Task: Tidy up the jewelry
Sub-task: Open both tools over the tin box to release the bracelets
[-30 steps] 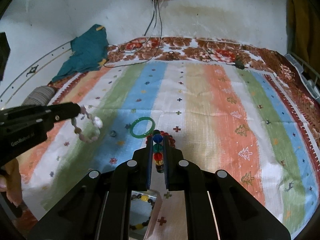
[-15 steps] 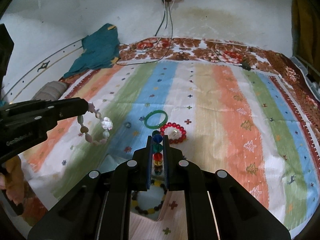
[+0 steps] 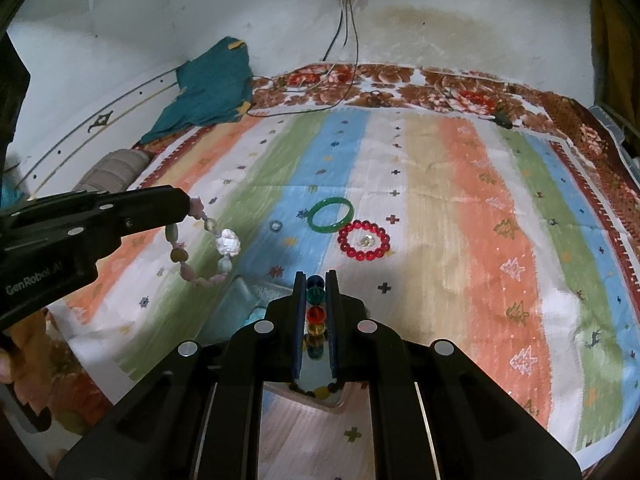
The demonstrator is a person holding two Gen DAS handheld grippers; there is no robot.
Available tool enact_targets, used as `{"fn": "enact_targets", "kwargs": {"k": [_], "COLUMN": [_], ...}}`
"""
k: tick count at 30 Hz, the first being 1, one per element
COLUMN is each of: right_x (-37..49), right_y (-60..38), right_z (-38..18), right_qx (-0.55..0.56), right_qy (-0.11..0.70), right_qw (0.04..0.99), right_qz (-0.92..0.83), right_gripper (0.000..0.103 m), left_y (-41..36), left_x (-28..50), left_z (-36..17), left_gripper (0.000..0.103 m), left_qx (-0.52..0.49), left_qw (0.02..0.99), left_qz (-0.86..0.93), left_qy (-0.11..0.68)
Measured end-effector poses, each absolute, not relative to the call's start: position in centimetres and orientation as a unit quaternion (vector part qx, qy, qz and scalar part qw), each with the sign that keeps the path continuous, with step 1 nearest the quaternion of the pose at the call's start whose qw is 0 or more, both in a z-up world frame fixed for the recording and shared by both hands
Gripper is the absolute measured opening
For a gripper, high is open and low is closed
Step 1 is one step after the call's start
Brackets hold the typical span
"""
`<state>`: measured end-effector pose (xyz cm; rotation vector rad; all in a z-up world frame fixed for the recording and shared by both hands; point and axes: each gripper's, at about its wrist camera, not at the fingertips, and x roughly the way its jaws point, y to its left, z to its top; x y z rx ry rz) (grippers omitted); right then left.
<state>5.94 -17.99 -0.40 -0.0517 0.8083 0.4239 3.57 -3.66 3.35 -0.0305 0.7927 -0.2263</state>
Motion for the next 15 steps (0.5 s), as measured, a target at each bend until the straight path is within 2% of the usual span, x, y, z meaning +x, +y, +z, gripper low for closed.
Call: {"fn": "enact_targets", "kwargs": {"k": [3, 5, 7, 15], "right_x": [5.8, 5.9, 5.9, 7.6], "right_y": [-17.8, -17.9, -18.1, -20.0], "right_z": [-0.7, -0.6, -0.5, -1.2], "right_qx": [-0.026, -0.029, -0.03, -0.011], "right_qy": [0.395, 0.396, 0.392, 0.411], "right_qw": [0.895, 0.895, 0.899, 0.898], "right_qz": [0.206, 0.204, 0.192, 0.158], "right_gripper": [0.011, 0.015, 0.04, 0.044], "left_y": [-3.9, -3.9, -3.9, -2.8], "left_x": [3.2, 3.1, 3.1, 4.0], "left_z": [3.1, 3.1, 3.1, 2.9], "left_gripper": [0.01, 0.012, 0.027, 0.044], "left_qx": [-0.012, -0.01, -0.006, -0.003], "left_qw": [0.913, 0.911, 0.912, 0.916], "left_qz": [-0.11, -0.105, -0.097, -0.062], "left_qy": [0.394, 0.398, 0.398, 0.396]}}
